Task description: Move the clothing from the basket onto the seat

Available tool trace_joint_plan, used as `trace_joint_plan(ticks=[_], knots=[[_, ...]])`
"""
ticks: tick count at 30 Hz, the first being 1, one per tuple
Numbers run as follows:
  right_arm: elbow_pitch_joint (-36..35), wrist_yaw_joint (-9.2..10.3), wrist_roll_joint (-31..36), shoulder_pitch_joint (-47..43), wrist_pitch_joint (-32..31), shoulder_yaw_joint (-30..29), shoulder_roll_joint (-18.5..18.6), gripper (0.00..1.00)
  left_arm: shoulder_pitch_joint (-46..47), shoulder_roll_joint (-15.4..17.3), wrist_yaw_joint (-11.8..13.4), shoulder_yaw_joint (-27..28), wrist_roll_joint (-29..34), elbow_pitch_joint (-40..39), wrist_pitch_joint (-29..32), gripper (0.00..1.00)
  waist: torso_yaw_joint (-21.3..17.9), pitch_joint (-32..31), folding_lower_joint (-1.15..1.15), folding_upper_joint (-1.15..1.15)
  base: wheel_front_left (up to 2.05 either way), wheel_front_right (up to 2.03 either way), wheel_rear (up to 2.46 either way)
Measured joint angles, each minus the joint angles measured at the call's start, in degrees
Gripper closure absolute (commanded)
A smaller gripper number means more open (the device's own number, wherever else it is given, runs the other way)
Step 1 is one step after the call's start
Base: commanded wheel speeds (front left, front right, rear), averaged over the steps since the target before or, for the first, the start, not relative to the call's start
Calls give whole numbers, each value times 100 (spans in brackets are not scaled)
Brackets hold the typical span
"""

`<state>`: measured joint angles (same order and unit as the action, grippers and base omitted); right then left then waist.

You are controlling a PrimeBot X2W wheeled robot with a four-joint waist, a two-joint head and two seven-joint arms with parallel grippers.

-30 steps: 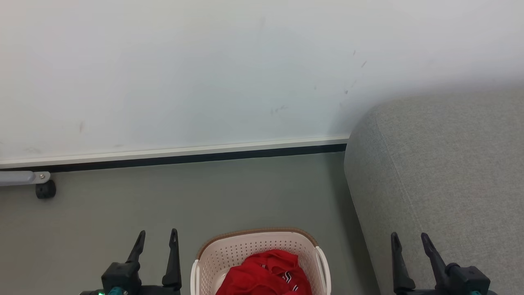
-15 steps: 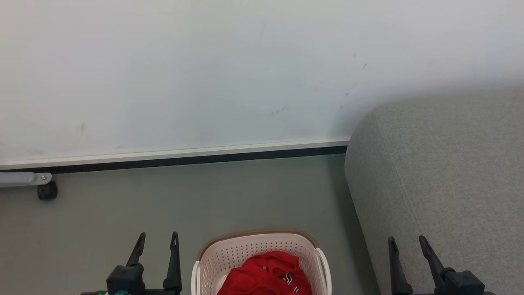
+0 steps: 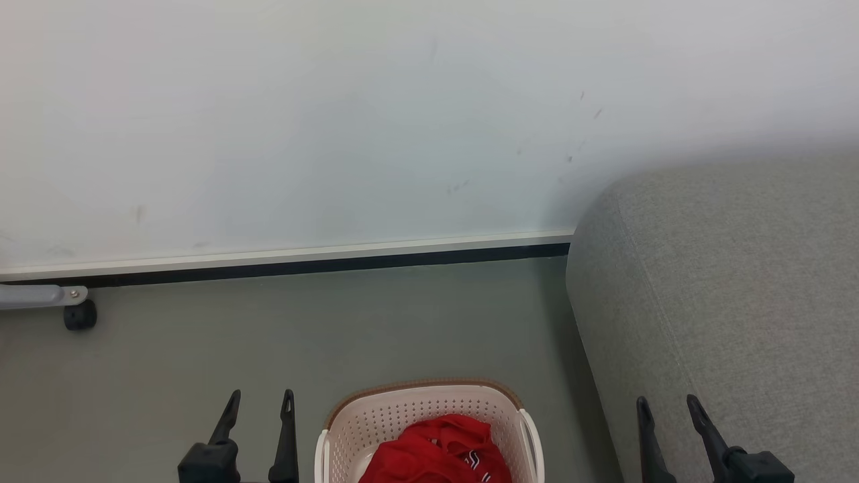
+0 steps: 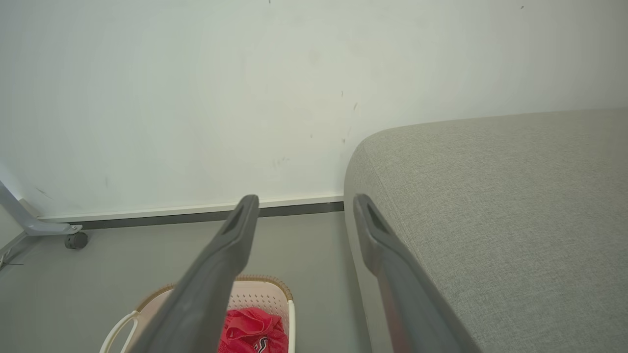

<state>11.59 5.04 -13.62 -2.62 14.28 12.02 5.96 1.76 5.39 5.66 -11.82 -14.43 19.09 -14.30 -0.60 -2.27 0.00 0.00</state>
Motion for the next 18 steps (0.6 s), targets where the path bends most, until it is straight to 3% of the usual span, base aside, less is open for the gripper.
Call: trace_joint_plan(ticks=[18], knots=[[-189, -9, 63, -64, 0, -65, -11, 0, -114, -11, -115, 9, 138, -114, 0, 0, -39, 276, 0, 0, 0, 0, 0]])
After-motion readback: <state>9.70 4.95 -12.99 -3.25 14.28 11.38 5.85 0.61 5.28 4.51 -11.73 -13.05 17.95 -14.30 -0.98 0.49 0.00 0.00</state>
